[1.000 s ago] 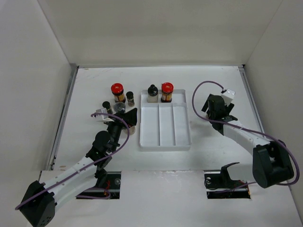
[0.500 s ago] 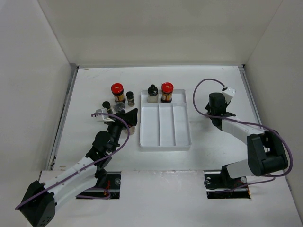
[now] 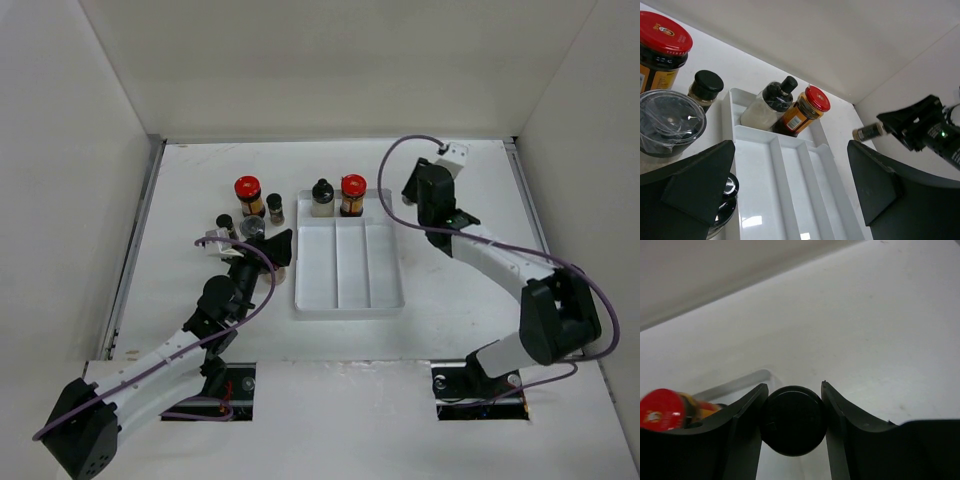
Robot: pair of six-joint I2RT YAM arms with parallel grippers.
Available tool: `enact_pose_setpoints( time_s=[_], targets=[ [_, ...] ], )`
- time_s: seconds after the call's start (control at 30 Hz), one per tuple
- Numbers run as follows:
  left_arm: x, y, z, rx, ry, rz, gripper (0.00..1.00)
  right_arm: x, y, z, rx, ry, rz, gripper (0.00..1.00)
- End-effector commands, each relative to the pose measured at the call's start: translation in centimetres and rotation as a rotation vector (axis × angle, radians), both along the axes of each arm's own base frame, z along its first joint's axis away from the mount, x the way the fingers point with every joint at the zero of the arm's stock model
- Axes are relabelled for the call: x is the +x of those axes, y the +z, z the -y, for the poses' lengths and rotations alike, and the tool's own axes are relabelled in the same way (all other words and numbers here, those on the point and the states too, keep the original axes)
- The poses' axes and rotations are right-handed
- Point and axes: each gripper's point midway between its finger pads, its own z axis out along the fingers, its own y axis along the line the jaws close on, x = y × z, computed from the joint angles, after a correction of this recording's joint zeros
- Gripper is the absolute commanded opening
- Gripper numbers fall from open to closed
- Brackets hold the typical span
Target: Organize the condiment bottles
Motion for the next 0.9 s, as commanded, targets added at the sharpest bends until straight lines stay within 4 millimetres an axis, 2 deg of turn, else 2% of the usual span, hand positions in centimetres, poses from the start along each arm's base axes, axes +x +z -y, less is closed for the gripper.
enact_pose_setpoints(
  time_s=[0.0,0.17,0.33,0.63,0.87],
  targets=[
    [-0.2,1.6,0.0,-0.051,-0.011,0.051,1.00,3.0,3.8,-4.0,0.004,0.086,0.103,0.38],
    [-0.4,2.0,-0.1,-0.054,-0.010,0.061,1.00,6.0,3.1,-7.3,-0.020,0.158,0.084,0.39],
    [-0.2,1.7,-0.1,-0.051,-0.008,0.051,1.00,7.2,1.1,-9.6,-0.023,0.205,0.048,0.39],
    [-0.1,1.6,-0.1,-0.049,-0.009,0.050,1.00,7.4,-3.8,-11.3,-0.035,0.233,-0.043,0.41],
    [-0.1,1.8,-0.5,-0.054,0.001,0.057,1.00,7.0,-7.0,-11.5,-0.029,0.225,-0.103,0.46]
  ],
)
